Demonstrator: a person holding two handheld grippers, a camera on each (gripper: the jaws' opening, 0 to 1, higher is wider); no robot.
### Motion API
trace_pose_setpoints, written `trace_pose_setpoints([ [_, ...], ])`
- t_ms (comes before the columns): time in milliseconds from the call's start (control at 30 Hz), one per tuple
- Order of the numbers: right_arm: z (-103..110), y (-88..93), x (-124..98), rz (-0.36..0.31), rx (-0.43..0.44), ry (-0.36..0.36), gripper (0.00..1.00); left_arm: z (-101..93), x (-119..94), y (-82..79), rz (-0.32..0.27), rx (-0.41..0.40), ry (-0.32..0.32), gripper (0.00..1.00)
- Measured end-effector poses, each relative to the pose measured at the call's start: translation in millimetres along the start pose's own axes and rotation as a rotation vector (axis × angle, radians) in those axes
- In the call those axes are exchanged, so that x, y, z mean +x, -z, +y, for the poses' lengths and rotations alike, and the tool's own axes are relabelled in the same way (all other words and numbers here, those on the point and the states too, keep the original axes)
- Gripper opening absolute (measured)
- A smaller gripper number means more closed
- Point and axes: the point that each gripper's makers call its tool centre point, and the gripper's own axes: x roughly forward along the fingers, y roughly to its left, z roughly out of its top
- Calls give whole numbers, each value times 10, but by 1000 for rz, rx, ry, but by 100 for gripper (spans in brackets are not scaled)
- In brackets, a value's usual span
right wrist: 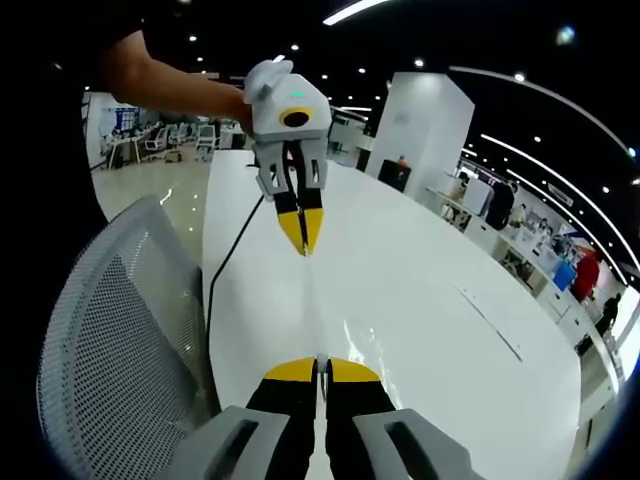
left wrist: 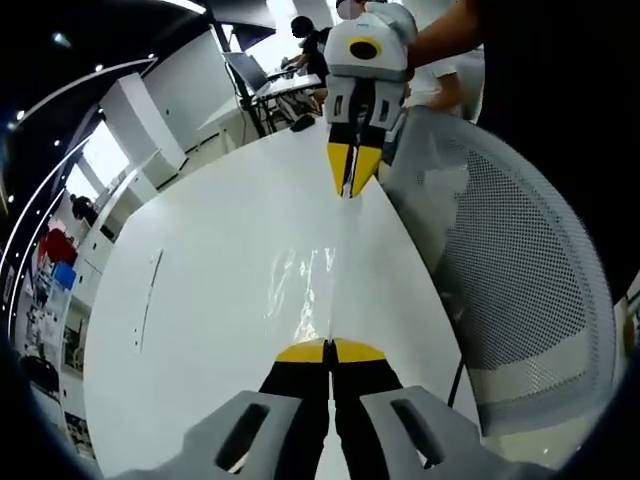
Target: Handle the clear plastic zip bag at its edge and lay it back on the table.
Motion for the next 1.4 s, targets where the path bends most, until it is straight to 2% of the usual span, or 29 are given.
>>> trace_pose_setpoints([
  [733,11,52,-37,10,6,2,0,1,-17,67,15,-5,-1,0],
  [1133,14,25,-30,6,0,-1,0,-9,-45,57,10,-13,-11,0],
  [1400,21,35,-42,30,-10,-11,0,-28,-43,30,5,-8,-13,0],
])
